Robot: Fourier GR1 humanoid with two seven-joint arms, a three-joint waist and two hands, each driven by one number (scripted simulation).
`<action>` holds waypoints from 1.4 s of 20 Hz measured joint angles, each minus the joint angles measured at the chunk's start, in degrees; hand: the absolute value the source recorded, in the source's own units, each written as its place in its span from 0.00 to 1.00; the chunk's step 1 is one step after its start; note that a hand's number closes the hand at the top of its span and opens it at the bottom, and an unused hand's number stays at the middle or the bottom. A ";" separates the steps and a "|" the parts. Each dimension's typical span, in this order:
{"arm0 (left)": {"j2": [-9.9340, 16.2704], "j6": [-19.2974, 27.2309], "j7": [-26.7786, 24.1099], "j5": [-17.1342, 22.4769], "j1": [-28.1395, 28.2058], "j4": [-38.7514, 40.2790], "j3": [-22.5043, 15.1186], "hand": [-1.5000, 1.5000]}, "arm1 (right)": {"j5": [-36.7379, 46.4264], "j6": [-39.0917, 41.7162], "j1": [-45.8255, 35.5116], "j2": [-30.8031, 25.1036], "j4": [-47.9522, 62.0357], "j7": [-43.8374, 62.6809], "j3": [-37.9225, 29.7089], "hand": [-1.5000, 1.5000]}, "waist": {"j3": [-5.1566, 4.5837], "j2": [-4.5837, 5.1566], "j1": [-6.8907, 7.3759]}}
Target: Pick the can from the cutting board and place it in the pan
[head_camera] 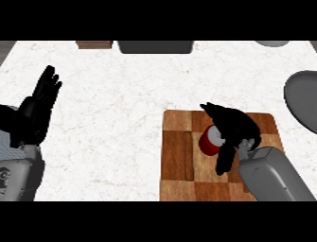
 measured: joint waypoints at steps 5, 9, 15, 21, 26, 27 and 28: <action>-0.22 -0.28 -0.35 -0.26 -0.68 0.55 0.29 0.50 | 0.96 0.57 0.28 0.76 3.39 -4.15 -0.67 1.00 | -0.01 -0.01 0.05; 0.20 -1.44 -1.71 0.29 0.13 1.09 1.08 0.50 | 3.18 -0.17 0.88 1.17 3.20 -8.10 1.87 1.00 | -0.05 -0.07 0.03; -0.78 -1.04 -1.13 -0.51 0.36 0.78 0.63 0.50 | 6.26 -2.19 -0.54 2.56 7.25 -10.56 -0.65 1.00 | -0.16 -0.24 0.21; -0.97 -1.38 -1.05 -0.60 -0.64 0.90 0.10 0.50 | 7.81 -12.73 -7.11 9.23 16.41 5.12 -8.55 1.00 | -0.26 -0.01 1.53; -1.39 -0.69 -0.36 -1.22 -0.65 -0.04 -0.40 0.50 | 12.99 -25.17 -14.32 10.52 24.43 12.46 -10.36 1.00 | -0.07 0.32 1.88; -1.32 -0.84 -0.93 -1.09 -0.09 0.10 -0.20 0.50 | 14.96 -27.36 -15.16 10.06 24.65 13.16 -10.11 1.00 | -0.06 0.30 1.75; -1.14 -0.98 -1.14 -0.98 -0.11 0.46 0.05 0.50 | 17.18 -29.66 -15.98 10.05 24.74 13.98 -9.40 1.00 | -0.07 0.28 1.57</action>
